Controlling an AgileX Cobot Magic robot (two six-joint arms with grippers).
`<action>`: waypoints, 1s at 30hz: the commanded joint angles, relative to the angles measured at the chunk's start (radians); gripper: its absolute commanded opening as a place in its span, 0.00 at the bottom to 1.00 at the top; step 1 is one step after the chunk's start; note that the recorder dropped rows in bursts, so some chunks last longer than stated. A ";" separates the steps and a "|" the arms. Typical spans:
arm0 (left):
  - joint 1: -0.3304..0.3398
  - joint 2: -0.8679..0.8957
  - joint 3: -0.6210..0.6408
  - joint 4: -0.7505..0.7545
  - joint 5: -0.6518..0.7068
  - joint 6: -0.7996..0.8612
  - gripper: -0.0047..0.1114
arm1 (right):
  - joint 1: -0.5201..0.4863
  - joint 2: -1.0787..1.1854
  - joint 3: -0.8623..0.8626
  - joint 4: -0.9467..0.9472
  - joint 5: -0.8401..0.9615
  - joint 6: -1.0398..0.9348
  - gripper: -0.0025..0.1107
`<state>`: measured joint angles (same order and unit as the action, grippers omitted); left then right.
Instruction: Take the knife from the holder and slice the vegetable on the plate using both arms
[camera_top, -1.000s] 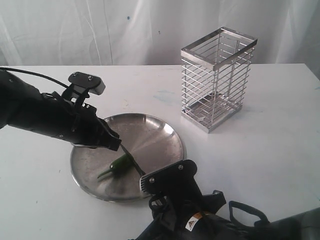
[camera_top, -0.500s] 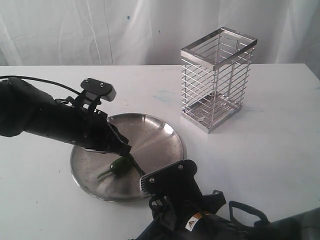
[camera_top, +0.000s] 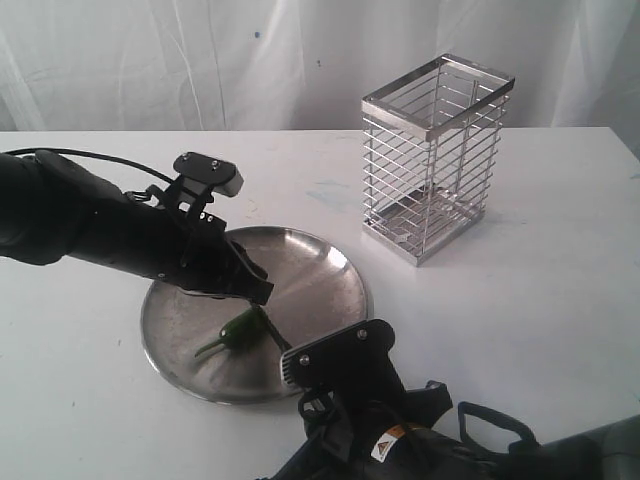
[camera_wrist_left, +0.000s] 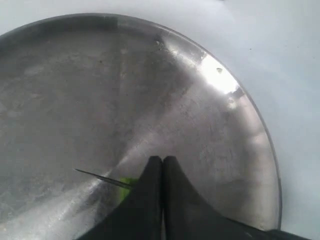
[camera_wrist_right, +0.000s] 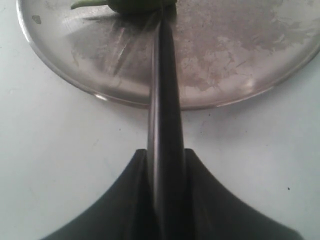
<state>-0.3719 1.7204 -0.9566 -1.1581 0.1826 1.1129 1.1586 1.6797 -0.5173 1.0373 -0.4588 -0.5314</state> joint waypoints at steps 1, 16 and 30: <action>-0.003 0.026 -0.004 -0.015 0.011 0.009 0.04 | -0.005 -0.001 -0.008 0.008 -0.016 -0.008 0.02; -0.003 0.032 -0.004 -0.020 0.010 0.009 0.04 | -0.005 -0.001 -0.008 0.029 -0.021 -0.008 0.02; -0.003 0.032 -0.004 -0.020 0.000 0.013 0.04 | -0.003 -0.006 -0.008 -0.003 -0.036 -0.008 0.02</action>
<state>-0.3719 1.7526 -0.9566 -1.1619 0.1703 1.1187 1.1586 1.6797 -0.5173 1.0500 -0.4805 -0.5314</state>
